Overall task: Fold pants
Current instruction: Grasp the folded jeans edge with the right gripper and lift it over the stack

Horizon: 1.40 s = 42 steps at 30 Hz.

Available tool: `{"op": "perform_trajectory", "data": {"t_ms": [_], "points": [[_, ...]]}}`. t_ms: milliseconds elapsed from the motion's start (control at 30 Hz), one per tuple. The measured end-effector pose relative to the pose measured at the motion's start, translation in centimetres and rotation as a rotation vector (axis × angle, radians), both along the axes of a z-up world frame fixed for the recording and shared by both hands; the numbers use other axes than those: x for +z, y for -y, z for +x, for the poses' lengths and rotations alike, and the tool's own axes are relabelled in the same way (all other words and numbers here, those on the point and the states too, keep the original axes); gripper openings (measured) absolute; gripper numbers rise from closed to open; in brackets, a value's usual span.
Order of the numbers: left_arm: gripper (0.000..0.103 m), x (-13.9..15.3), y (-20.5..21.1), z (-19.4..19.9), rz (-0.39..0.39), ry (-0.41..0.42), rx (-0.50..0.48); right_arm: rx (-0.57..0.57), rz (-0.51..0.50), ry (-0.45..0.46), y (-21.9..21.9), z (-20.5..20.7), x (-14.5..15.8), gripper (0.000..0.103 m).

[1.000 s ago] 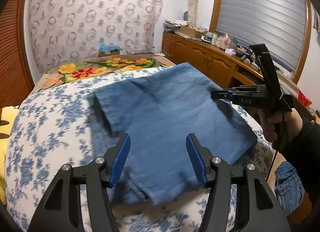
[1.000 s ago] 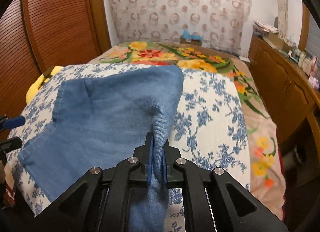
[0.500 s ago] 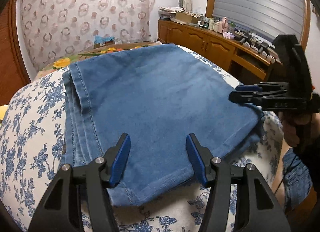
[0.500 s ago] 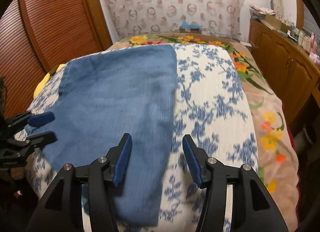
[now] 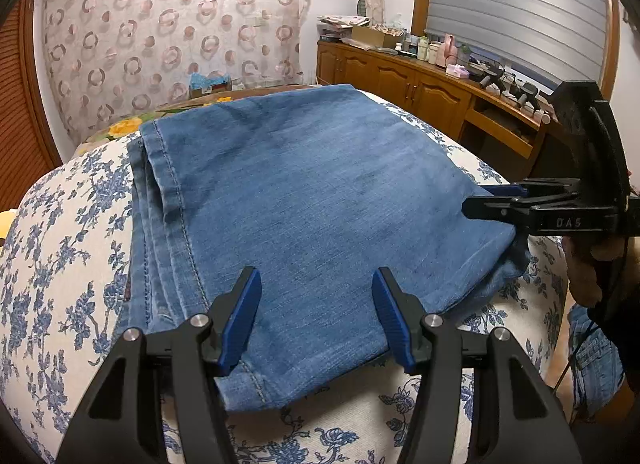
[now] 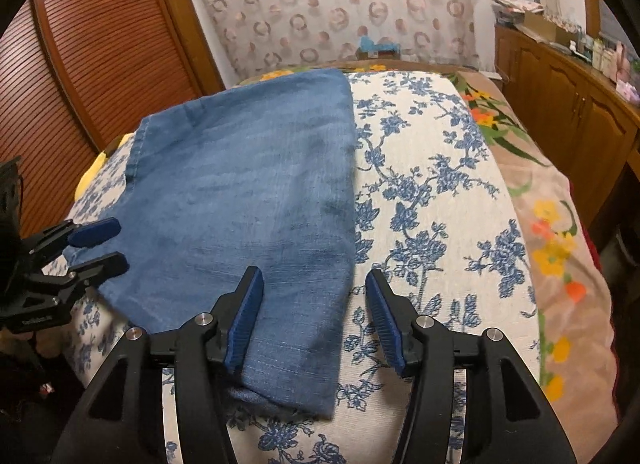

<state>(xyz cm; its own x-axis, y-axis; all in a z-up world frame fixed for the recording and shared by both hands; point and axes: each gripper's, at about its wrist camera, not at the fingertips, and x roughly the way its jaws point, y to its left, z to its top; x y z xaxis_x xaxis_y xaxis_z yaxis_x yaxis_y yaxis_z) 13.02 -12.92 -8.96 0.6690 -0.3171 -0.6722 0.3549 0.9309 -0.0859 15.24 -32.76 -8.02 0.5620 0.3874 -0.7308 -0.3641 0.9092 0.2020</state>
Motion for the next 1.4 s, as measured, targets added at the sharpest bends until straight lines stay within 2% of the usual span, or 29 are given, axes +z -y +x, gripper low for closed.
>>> {"op": "perform_trajectory", "data": {"t_ms": [200, 300, 333, 400, 467, 533, 733, 867, 1167, 1400], "points": [[0.057, 0.0, 0.1, -0.1, 0.004, -0.003, -0.002, 0.001, 0.010, 0.001, -0.5, -0.1, -0.3, 0.055], [0.057, 0.0, 0.4, -0.1, 0.008, -0.005, -0.002, -0.012, 0.000, 0.002, -0.7, -0.1, -0.3, 0.052], [0.057, 0.0, 0.4, -0.2, 0.009, -0.005, -0.002, -0.010, 0.007, -0.001, -0.8, 0.0, -0.3, 0.045], [0.057, 0.1, 0.4, -0.2, 0.006, -0.005, -0.002, -0.017, 0.011, -0.002, -0.9, -0.2, -0.3, 0.039], [0.057, 0.2, 0.5, -0.2, 0.002, -0.006, -0.003, -0.006, 0.009, 0.006, -1.2, -0.4, 0.0, 0.019], [0.057, 0.2, 0.4, -0.5, -0.003, -0.010, -0.005, -0.003, 0.008, 0.030, -1.3, -0.9, 0.8, 0.011], [0.057, 0.4, -0.8, -0.9, -0.022, -0.018, 0.004, 0.028, 0.047, 0.111, -2.2, -2.0, 4.1, 0.007], [0.057, 0.5, -1.9, -1.3, -0.035, -0.020, 0.010, 0.092, 0.063, 0.166, -4.1, -2.9, 6.3, 0.007], [0.057, 1.8, -5.0, -2.4, -0.062, 0.021, 0.062, 0.185, 0.074, 0.213, -7.7, -3.4, 8.8, 0.006], [0.057, 2.7, -9.1, -3.4, -0.083, 0.043, 0.142, 0.276, 0.093, 0.231, -11.8, -3.3, 10.3, 0.005]]}}
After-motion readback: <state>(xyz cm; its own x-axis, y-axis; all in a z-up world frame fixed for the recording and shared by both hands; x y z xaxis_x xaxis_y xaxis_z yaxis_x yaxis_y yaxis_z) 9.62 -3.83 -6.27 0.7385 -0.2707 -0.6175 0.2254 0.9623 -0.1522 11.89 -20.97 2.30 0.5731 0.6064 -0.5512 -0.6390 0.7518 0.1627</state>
